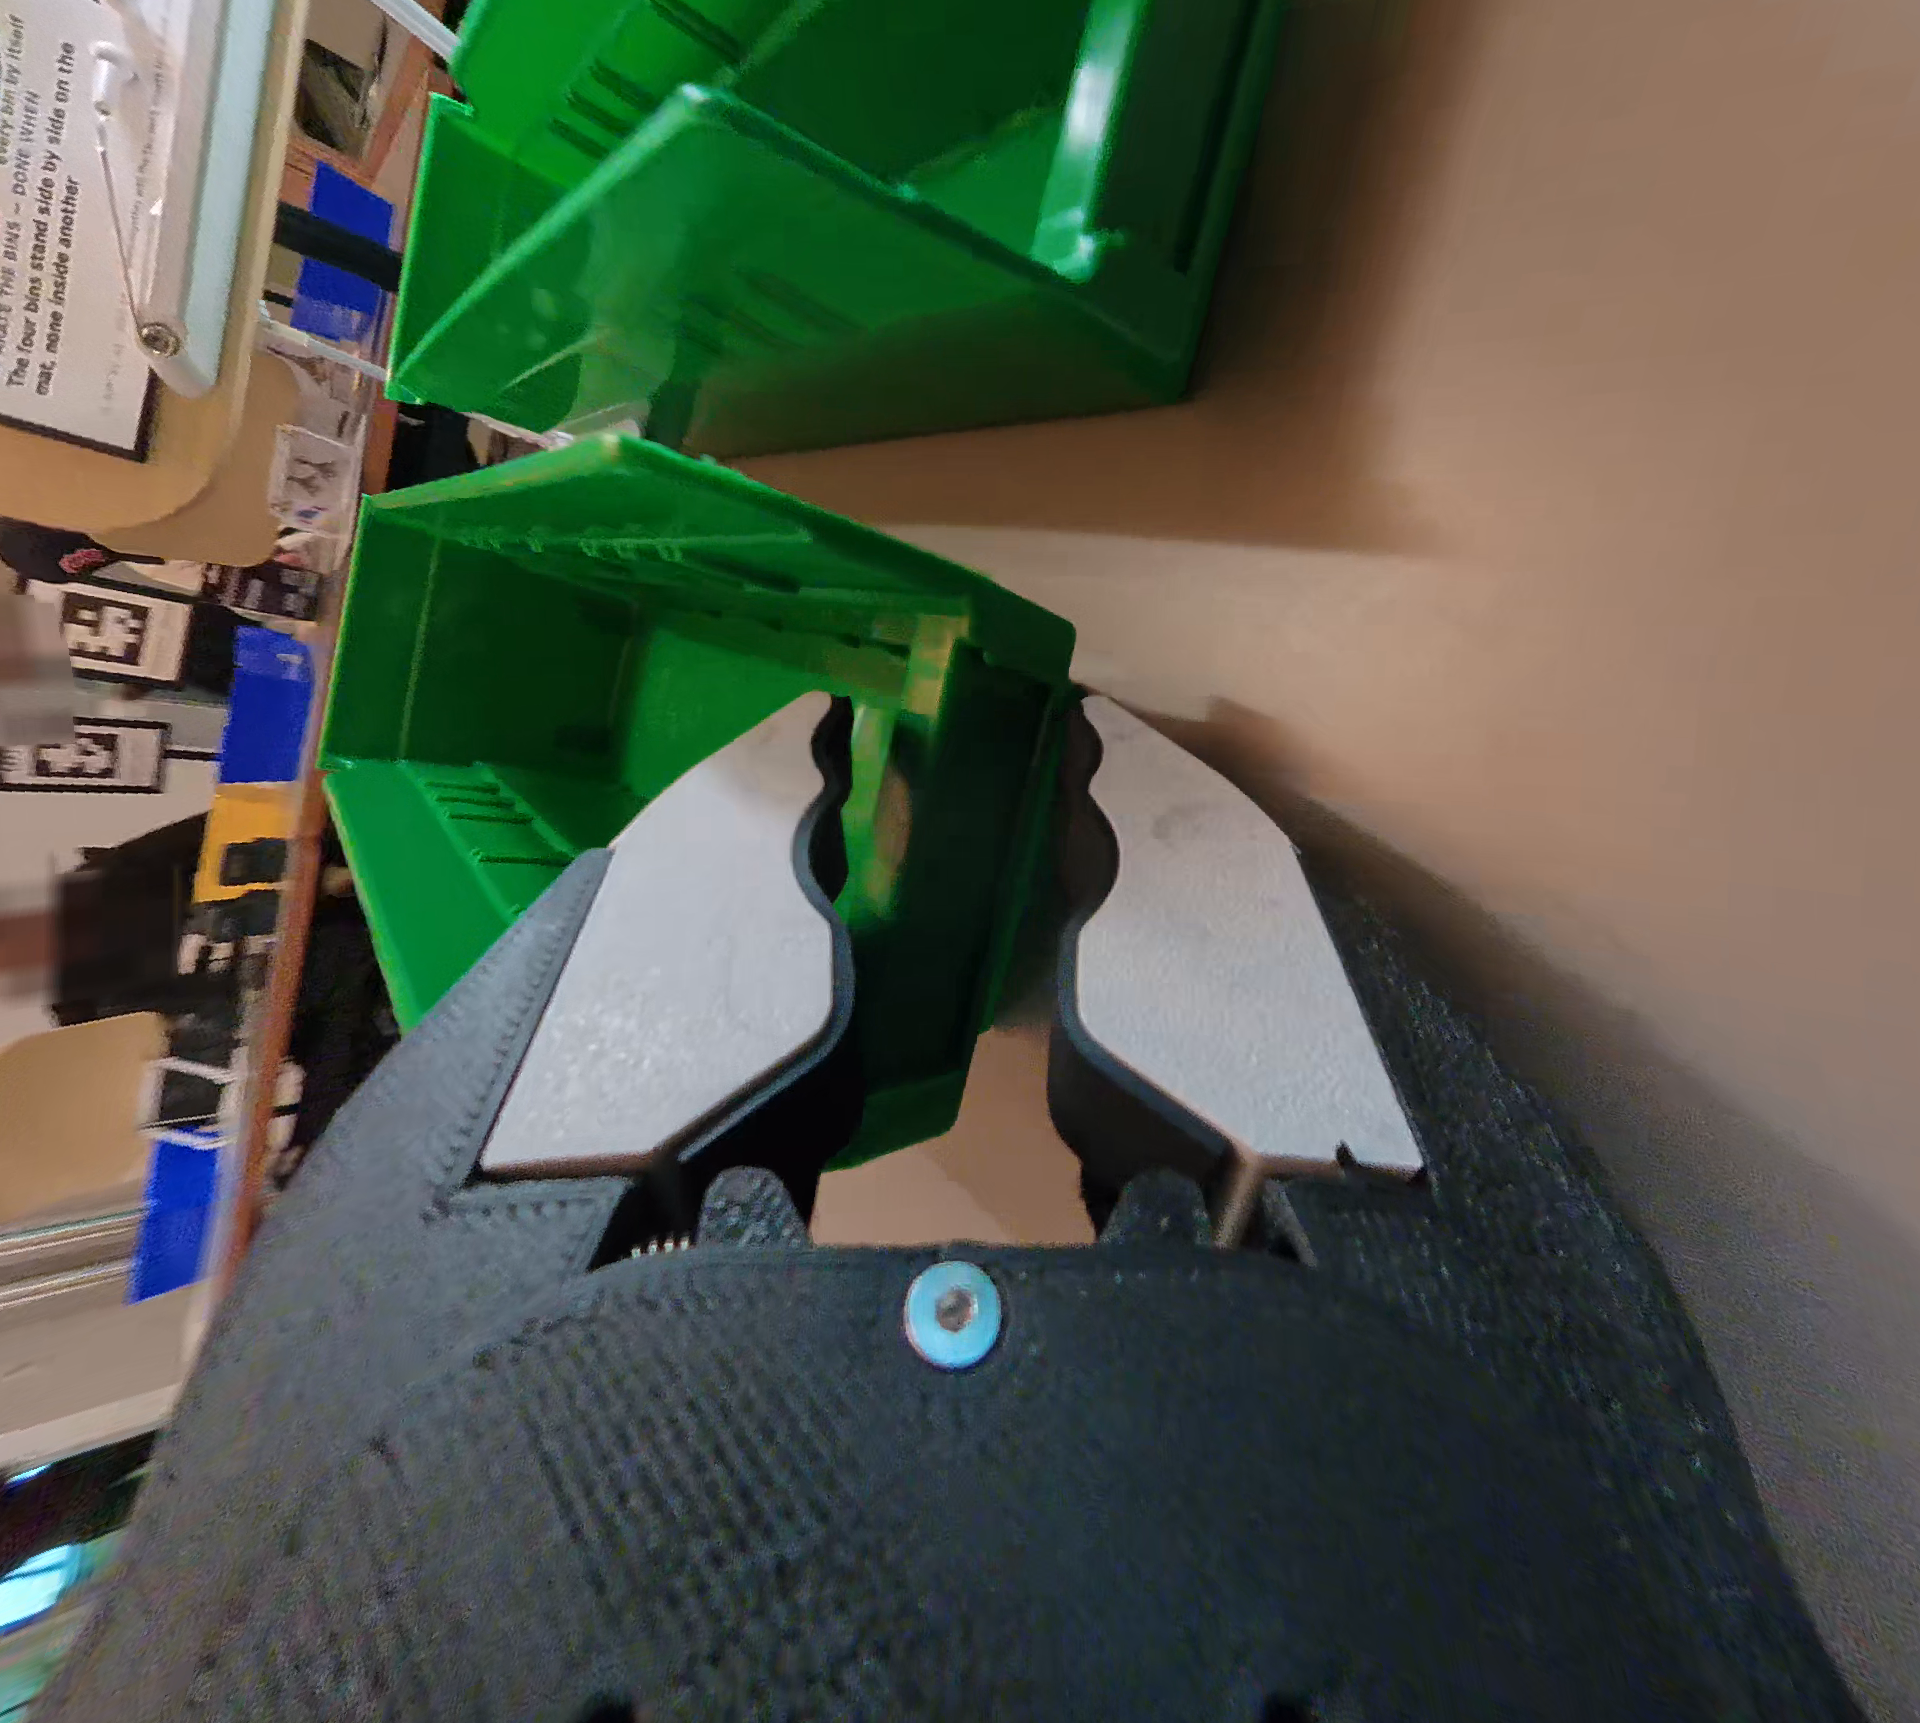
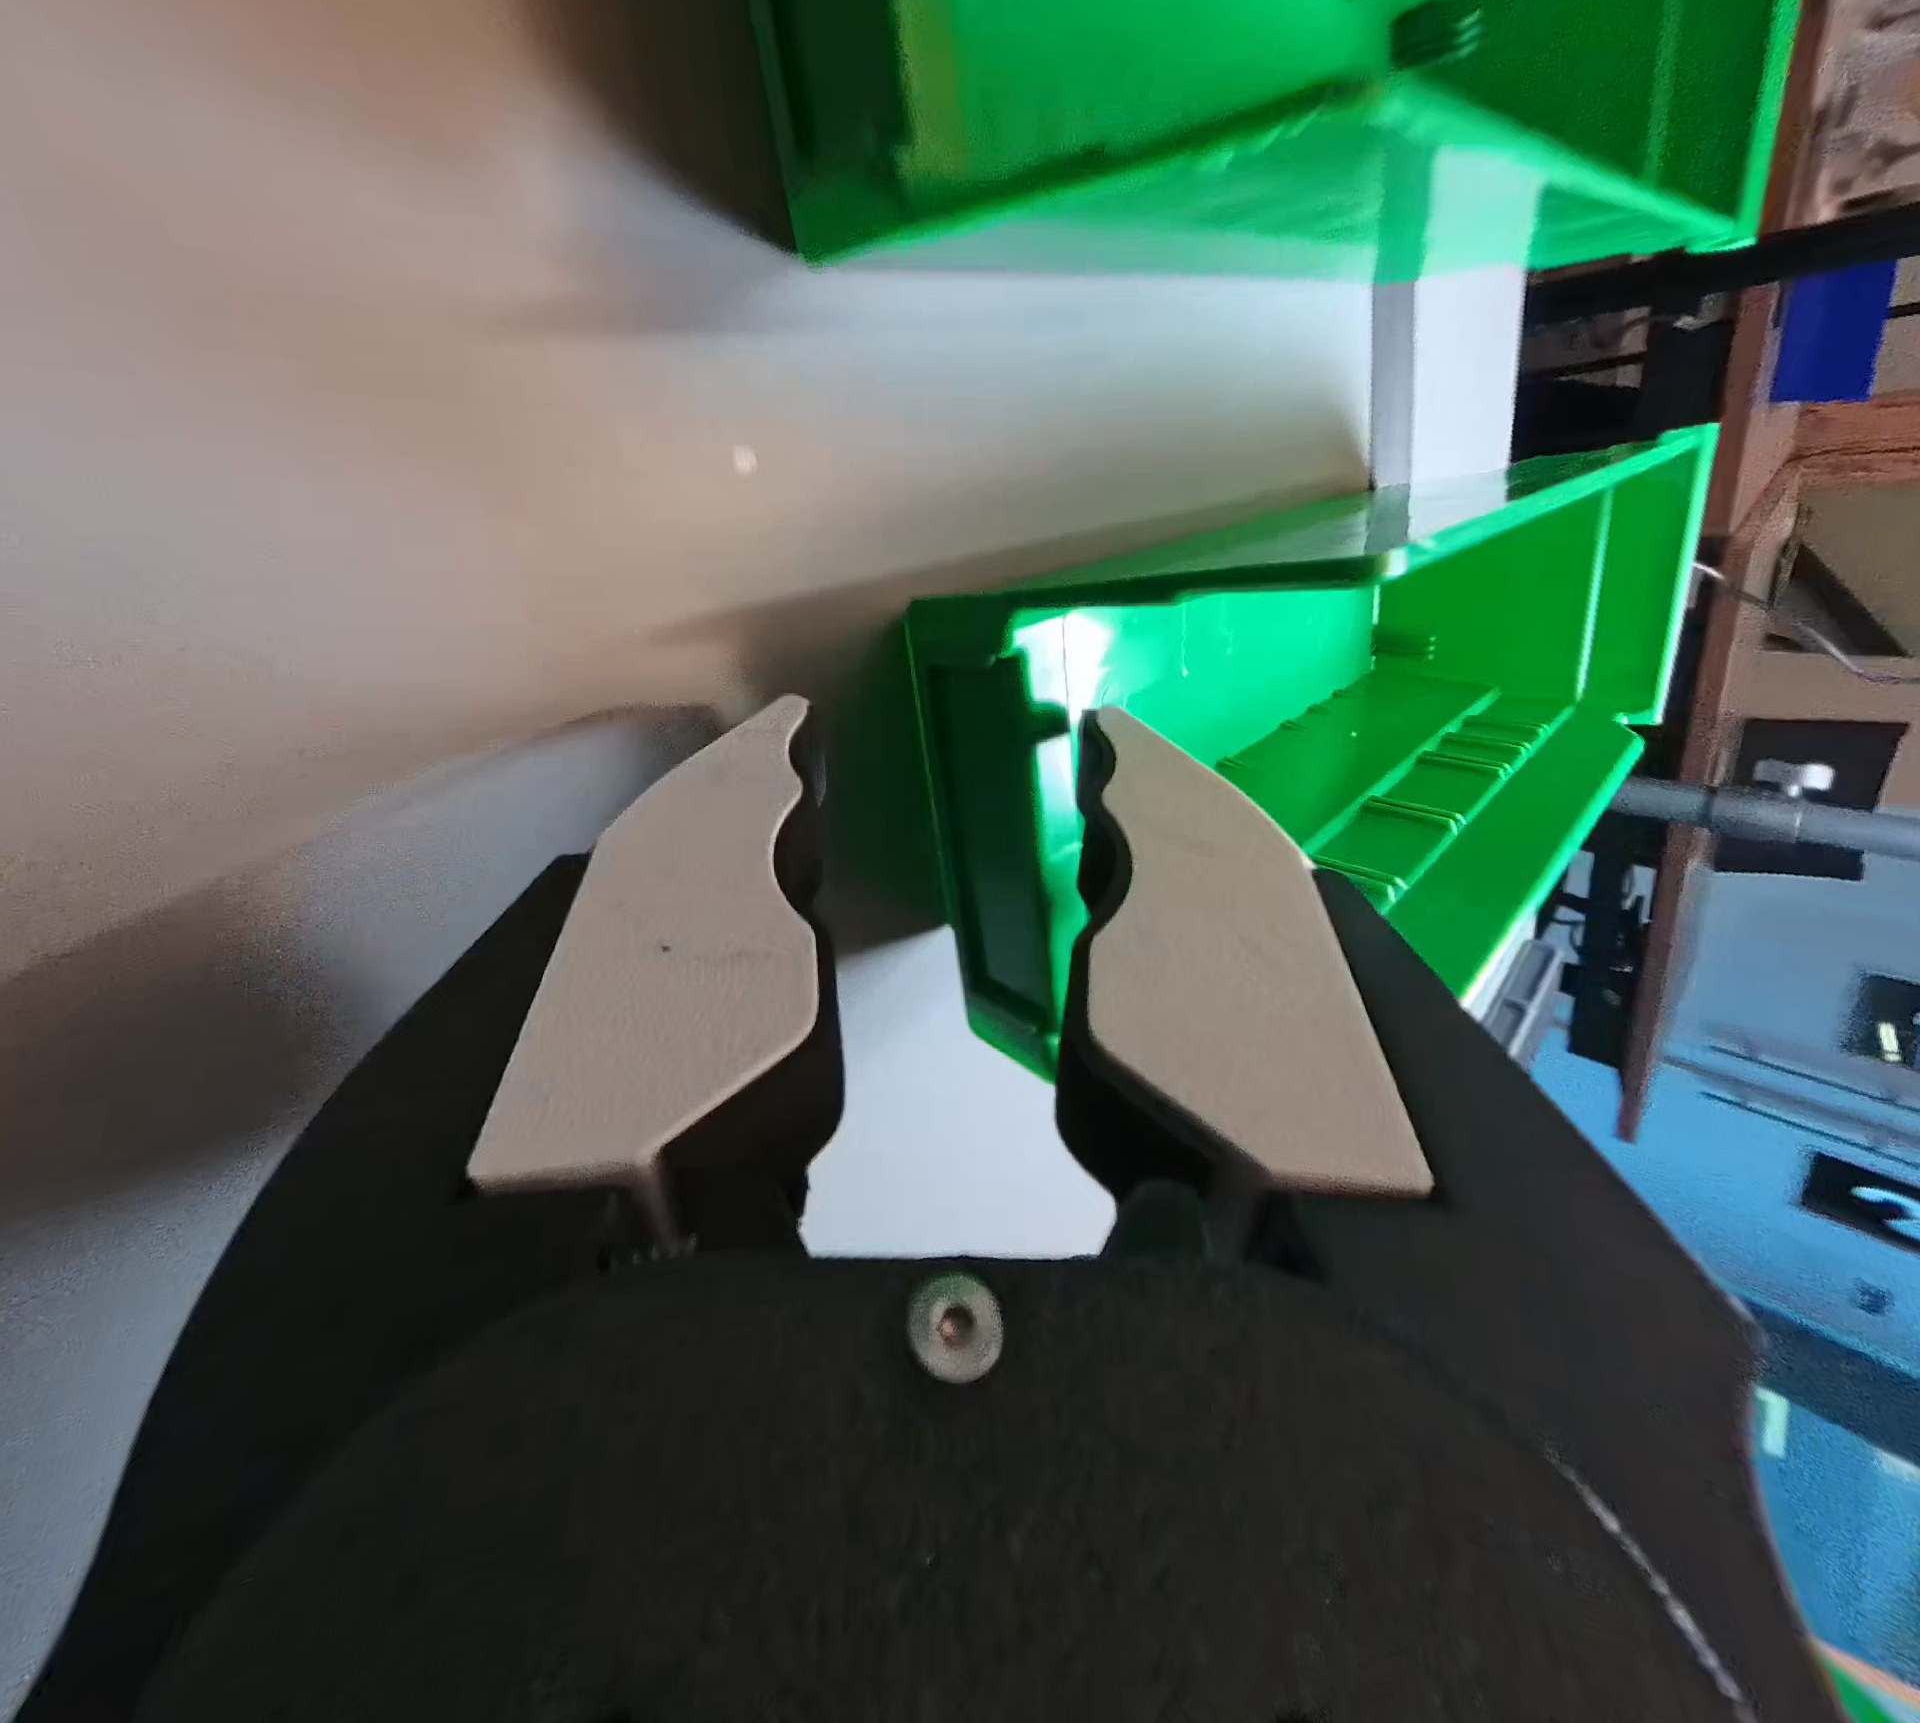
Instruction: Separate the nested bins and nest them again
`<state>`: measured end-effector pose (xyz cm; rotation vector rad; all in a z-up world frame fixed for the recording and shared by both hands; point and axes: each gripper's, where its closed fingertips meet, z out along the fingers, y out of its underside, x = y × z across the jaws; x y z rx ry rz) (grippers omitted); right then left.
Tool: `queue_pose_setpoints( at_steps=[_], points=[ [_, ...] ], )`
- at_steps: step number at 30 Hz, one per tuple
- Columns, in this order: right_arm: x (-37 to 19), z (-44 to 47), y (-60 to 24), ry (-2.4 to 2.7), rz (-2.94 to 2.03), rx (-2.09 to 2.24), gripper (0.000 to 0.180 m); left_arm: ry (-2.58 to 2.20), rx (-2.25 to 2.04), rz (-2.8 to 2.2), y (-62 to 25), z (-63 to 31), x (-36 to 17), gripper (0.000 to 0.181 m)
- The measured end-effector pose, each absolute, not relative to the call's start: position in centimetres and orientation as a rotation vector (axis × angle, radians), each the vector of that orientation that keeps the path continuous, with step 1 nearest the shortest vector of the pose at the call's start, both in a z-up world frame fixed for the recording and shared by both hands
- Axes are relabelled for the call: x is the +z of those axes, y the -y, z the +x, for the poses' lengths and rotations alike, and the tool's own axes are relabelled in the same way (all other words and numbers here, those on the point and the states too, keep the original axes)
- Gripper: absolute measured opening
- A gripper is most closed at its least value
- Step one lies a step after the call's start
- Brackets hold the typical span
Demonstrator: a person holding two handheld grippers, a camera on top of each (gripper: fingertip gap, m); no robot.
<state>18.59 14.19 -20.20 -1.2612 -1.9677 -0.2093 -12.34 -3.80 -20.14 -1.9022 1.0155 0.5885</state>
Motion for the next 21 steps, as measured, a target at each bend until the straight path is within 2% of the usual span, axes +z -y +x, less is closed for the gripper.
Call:
queue_pose_setpoints(
  at_steps=[11, 21],
  points=[
    [-13.4, 17.8, -8.6, 1.132, -1.564, 0.512, 0.056, -0.290, -0.082, -1.725, 6.7, -11.4, -10.7, 0.056],
    [-15.1, 23.0, -7.7, 0.854, -1.669, 0.499, 0.068, -0.017, -0.086, -1.729, 13.5, -13.4, -12.3, 0.058]
  ],
)
